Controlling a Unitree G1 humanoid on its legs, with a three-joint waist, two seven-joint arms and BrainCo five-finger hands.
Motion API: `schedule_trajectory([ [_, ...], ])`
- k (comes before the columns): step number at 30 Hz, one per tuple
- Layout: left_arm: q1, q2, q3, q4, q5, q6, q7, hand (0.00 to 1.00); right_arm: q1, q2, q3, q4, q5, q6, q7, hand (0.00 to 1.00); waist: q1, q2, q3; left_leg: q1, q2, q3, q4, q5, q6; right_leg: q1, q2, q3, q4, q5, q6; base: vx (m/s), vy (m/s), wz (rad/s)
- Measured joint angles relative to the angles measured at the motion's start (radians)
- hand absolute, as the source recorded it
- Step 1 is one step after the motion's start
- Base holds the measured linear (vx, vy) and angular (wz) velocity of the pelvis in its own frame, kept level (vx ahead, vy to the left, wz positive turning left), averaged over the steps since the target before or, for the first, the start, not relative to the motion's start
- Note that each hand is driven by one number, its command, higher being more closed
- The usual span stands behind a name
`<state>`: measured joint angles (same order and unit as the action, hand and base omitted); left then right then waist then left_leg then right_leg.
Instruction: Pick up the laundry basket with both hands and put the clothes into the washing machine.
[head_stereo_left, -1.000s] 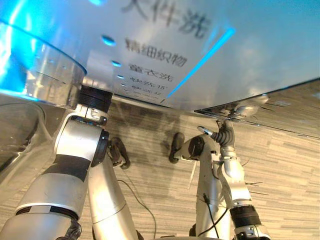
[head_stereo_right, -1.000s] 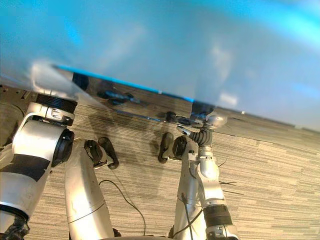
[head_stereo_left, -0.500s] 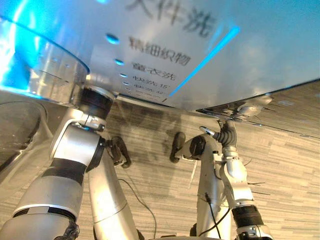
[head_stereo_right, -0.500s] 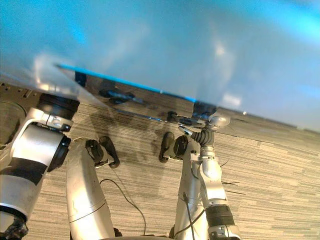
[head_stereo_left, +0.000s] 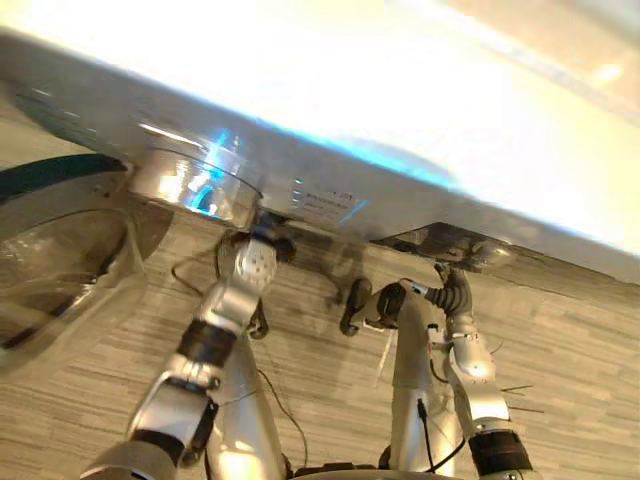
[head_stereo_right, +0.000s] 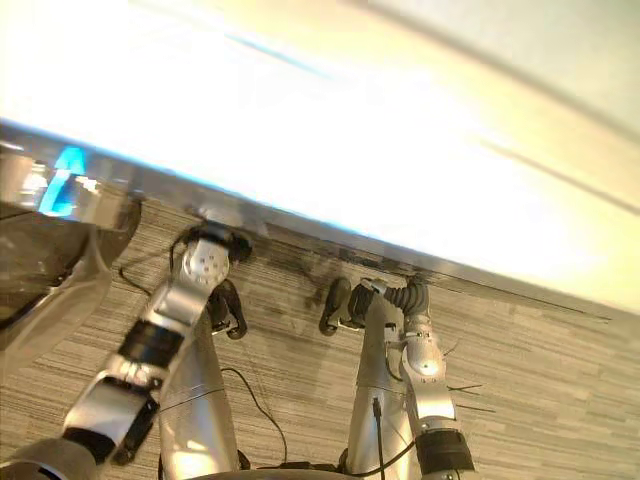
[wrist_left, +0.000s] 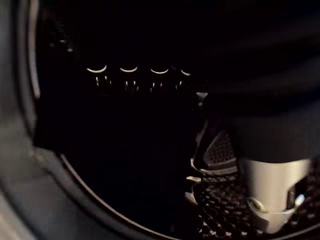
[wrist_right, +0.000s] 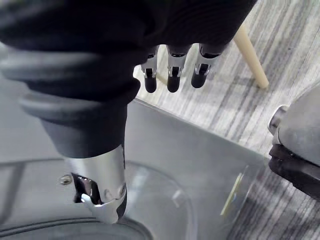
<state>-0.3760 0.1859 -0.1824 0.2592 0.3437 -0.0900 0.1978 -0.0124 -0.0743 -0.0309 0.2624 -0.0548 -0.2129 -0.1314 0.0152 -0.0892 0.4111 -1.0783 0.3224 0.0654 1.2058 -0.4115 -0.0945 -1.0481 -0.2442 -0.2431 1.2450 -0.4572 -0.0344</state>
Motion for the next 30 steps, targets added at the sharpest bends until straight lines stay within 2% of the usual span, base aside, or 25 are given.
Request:
schedule_trajectory([
  [4,0.214,-0.075,0.046,0.020,-0.116,-0.034,0.008,0.00,0.089,0.000,0.002,0.051,-0.009,0.009,0.001,0.00,0.006,0.013,-0.056,0.234,-0.031,0.028,-0.179,0.040,-0.012,0.231,0.000,-0.031,-0.157,0.020,0.019,0.11,-0.058,0.24],
  [7,0.362,-0.123,0.093,0.107,-0.196,-0.051,-0.003,0.00,0.154,-0.005,0.002,0.109,-0.017,0.022,0.001,0.00,0.008,0.039,-0.139,0.451,-0.050,0.079,-0.369,0.082,-0.010,0.429,0.019,-0.040,-0.340,0.071,0.044,0.16,0.012,0.01],
  [9,0.424,-0.150,0.133,0.234,-0.256,-0.053,-0.025,0.00,0.178,-0.006,0.000,0.180,-0.035,0.027,0.001,0.00,0.006,0.061,-0.192,0.609,-0.065,0.124,-0.520,0.124,-0.008,0.569,0.036,-0.042,-0.490,0.122,0.062,0.15,0.059,-0.15],
  [12,0.438,-0.144,0.156,0.459,-0.270,-0.052,-0.046,0.00,0.160,-0.015,-0.003,0.345,-0.051,0.026,0.001,0.00,0.000,0.082,-0.260,0.763,-0.103,0.162,-0.728,0.197,-0.007,0.698,0.060,-0.034,-0.687,0.200,0.084,0.12,0.053,-0.14],
  [15,0.438,-0.139,0.163,0.607,-0.244,-0.049,-0.048,0.00,0.126,-0.026,-0.008,0.495,-0.067,0.030,0.003,0.00,-0.003,0.102,-0.288,0.894,-0.138,0.200,-0.937,0.290,0.000,0.808,0.086,-0.029,-0.889,0.299,0.096,0.13,0.075,-0.16],
  [19,0.450,-0.120,0.194,0.659,-0.191,-0.044,-0.063,0.00,0.105,-0.035,-0.011,0.574,-0.083,0.043,0.004,0.00,-0.002,0.111,-0.301,1.022,-0.169,0.245,-1.099,0.350,0.004,0.920,0.122,-0.001,-1.066,0.395,0.109,0.09,0.080,-0.27],
  [23,0.439,-0.100,0.193,0.684,-0.174,-0.045,-0.064,0.00,0.072,-0.040,-0.005,0.602,-0.094,0.045,0.003,0.00,-0.002,0.107,-0.306,1.040,-0.183,0.289,-1.102,0.354,0.010,0.908,0.123,0.059,-1.093,0.442,0.113,-0.01,0.057,-0.48],
  [24,0.428,-0.099,0.193,0.688,-0.174,-0.045,-0.064,0.00,0.057,-0.047,0.007,0.617,-0.096,0.045,0.003,0.00,-0.002,0.108,-0.305,1.031,-0.186,0.296,-1.094,0.360,0.021,0.880,0.117,0.058,-1.064,0.460,0.102,-0.13,0.059,-0.32],
  [26,0.403,-0.099,0.192,0.688,-0.174,-0.046,-0.065,0.00,0.047,-0.061,0.035,0.621,-0.096,0.047,0.003,0.00,-0.001,0.086,-0.293,1.014,-0.215,0.280,-1.086,0.370,0.041,0.844,0.095,0.060,-1.015,0.492,0.106,-0.18,0.070,-0.22],
  [27,0.400,-0.102,0.194,0.687,-0.174,-0.049,-0.065,0.00,0.039,-0.076,0.040,0.623,-0.096,0.047,0.003,0.00,0.003,0.107,-0.298,1.013,-0.221,0.250,-1.100,0.354,0.087,0.850,0.097,0.075,-0.988,0.456,0.125,-0.15,0.069,0.00],
  [28,0.393,-0.095,0.194,0.684,-0.174,-0.052,-0.065,0.00,0.028,-0.074,0.042,0.628,-0.096,0.048,0.003,0.00,-0.009,0.095,-0.286,1.014,-0.226,0.253,-1.094,0.347,0.084,0.820,0.074,0.082,-0.833,0.358,0.125,-0.16,0.047,0.46],
  [29,0.383,-0.081,0.194,0.675,-0.175,-0.051,-0.064,0.00,0.022,-0.064,0.045,0.655,-0.096,0.049,0.006,0.00,-0.015,0.054,-0.278,1.003,-0.259,0.230,-1.054,0.351,0.092,0.798,0.032,0.109,-0.555,0.239,0.166,-0.12,-0.014,0.83],
  [30,0.391,-0.070,0.194,0.672,-0.175,-0.049,-0.064,0.00,0.021,-0.056,0.046,0.679,-0.096,0.049,0.006,0.00,-0.008,0.041,-0.281,0.980,-0.271,0.214,-1.017,0.351,0.093,0.820,0.032,0.118,-0.446,0.224,0.193,-0.12,-0.050,0.79],
])
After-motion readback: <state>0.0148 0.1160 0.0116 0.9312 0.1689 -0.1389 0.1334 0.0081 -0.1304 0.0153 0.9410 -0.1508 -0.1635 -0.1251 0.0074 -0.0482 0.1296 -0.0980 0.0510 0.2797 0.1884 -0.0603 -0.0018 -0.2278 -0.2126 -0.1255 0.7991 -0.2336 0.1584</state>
